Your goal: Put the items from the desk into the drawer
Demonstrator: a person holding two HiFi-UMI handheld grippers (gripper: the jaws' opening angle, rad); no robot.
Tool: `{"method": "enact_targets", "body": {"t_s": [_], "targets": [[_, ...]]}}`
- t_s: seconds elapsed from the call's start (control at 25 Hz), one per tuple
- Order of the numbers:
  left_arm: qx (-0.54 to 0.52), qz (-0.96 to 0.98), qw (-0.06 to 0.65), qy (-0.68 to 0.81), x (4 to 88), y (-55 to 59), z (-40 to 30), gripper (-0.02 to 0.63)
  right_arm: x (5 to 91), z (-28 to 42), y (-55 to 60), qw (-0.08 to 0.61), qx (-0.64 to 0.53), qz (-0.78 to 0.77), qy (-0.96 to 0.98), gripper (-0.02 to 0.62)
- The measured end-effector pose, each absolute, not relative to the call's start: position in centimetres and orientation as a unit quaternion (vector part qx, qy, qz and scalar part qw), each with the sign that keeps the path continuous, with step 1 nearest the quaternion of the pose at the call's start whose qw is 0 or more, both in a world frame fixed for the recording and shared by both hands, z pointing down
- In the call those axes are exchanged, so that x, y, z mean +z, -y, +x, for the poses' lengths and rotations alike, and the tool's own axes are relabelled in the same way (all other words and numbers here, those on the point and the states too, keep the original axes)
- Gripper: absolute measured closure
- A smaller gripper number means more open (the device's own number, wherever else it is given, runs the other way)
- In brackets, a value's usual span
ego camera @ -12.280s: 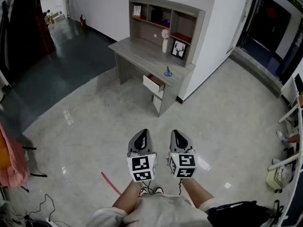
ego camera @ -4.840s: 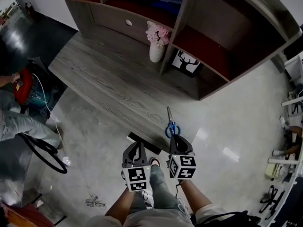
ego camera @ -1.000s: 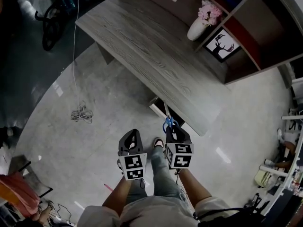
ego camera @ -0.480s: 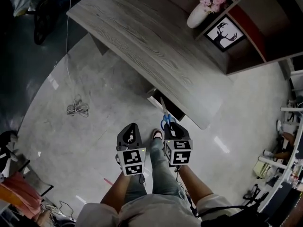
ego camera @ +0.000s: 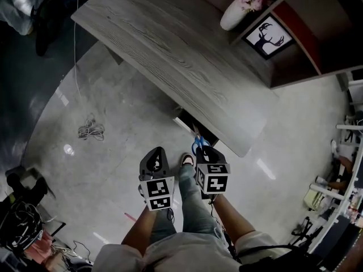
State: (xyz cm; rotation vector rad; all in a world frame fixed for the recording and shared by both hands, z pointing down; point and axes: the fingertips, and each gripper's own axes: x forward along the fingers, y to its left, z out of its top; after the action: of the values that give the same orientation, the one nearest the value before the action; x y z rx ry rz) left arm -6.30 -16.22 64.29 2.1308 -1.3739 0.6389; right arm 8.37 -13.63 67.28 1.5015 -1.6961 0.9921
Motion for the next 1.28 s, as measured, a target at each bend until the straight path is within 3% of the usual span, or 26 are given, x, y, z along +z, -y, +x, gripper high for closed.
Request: {"method": "enact_targets", "body": {"t_s": [1.28], "targets": [[0.251,0.785,0.267,0.499,65.8,20.8,-3.6,0.609,69.8,10.6,17.8,0.255,0.461,0.604,0.598,0.518]]}}
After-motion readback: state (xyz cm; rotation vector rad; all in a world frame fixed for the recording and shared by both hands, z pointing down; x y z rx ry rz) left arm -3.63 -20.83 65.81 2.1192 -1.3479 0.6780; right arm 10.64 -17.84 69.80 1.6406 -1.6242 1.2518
